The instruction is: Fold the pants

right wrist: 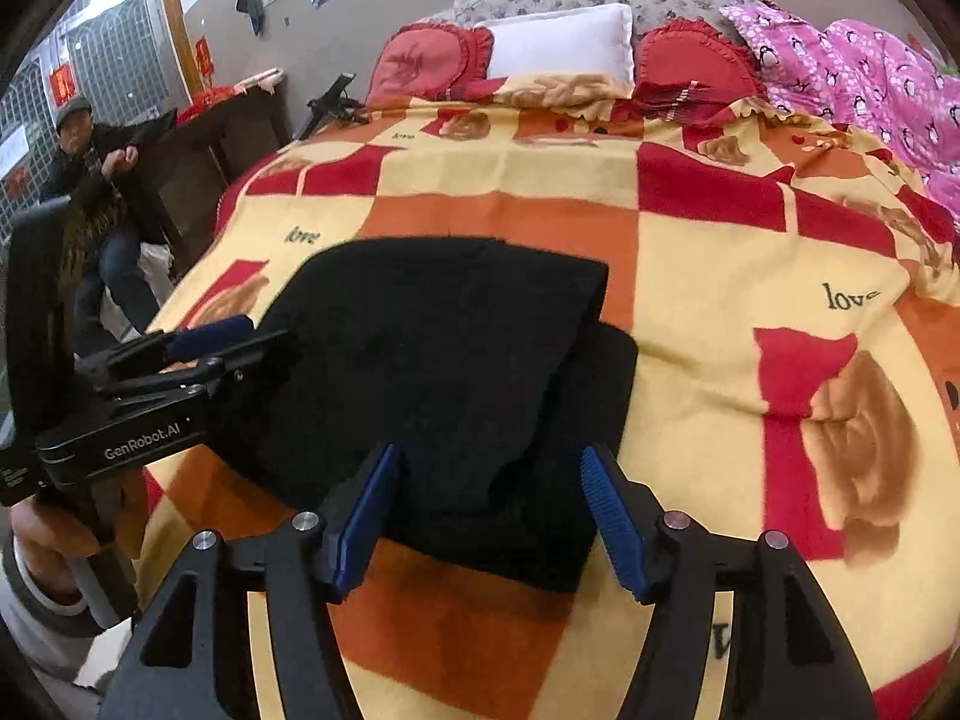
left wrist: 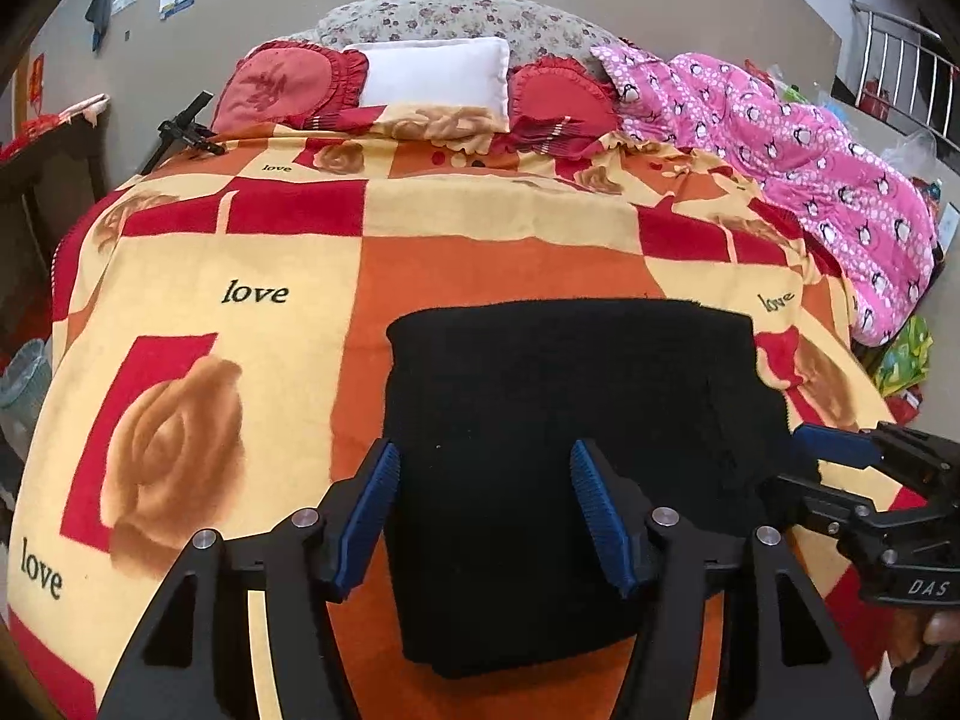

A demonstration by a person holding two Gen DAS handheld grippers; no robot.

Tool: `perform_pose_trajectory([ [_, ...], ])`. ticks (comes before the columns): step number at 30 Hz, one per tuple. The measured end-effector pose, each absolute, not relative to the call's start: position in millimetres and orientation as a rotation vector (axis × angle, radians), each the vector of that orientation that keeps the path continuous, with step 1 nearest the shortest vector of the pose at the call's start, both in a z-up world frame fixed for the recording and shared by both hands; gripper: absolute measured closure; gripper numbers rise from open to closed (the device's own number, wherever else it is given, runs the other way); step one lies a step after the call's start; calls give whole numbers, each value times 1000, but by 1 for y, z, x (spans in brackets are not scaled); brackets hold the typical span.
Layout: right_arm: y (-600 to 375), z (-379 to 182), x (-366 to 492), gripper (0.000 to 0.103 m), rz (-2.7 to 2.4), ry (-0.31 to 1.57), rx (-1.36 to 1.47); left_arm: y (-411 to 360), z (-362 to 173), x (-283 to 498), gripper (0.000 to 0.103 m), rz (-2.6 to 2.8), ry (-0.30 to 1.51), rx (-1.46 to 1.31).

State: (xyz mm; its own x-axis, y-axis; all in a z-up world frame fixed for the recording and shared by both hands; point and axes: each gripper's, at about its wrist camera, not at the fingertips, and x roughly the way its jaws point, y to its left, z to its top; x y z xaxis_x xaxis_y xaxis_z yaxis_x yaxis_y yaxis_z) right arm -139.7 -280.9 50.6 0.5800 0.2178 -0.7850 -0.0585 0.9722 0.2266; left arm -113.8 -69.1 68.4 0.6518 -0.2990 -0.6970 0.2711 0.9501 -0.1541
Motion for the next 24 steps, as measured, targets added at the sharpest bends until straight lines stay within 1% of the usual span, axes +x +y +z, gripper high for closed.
perform_pose_trajectory([
  [4,-289,58,-140,36,170,912,265,-63,74,-116,43,-318,793,-46],
  [9,-282,66,-135,36,158,891,244,-60,79,-119,43,-311,784,-37],
  [18,-292,47,-130,33,125,943,305,-51,81,-118,40,-317,788,-52],
  [22,-297,48,-132,25,118,934,308,-47,79,-112,38,-316,805,-76],
  [24,-298,48,-132,24,122,935,323,-46,78,-109,36,-318,813,-84],
])
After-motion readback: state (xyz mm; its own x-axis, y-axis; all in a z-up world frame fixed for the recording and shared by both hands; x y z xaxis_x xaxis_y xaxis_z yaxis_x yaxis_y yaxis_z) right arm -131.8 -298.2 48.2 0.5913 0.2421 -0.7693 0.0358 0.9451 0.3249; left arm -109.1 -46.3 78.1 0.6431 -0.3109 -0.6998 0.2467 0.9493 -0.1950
